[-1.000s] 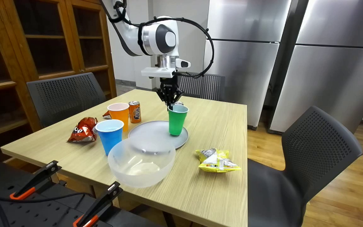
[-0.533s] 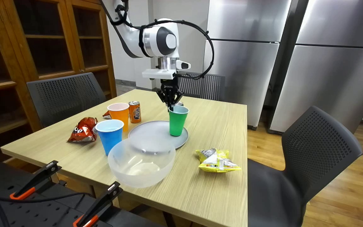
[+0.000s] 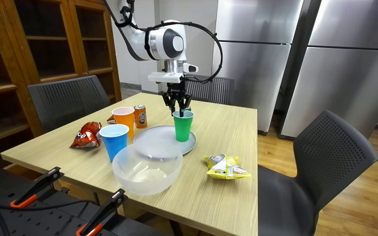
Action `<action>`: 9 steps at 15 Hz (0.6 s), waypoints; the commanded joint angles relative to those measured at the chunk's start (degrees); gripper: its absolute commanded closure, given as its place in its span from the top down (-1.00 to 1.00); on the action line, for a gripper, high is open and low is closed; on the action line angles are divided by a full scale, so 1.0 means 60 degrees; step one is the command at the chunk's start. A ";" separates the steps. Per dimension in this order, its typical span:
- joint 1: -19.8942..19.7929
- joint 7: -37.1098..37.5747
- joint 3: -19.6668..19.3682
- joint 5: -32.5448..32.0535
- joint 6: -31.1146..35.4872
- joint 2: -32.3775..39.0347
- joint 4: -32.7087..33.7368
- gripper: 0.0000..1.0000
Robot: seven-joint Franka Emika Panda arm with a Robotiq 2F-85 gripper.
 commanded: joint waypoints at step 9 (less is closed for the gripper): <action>0.0023 0.0106 0.0524 -0.0117 0.0667 -0.1453 -0.1203 1.00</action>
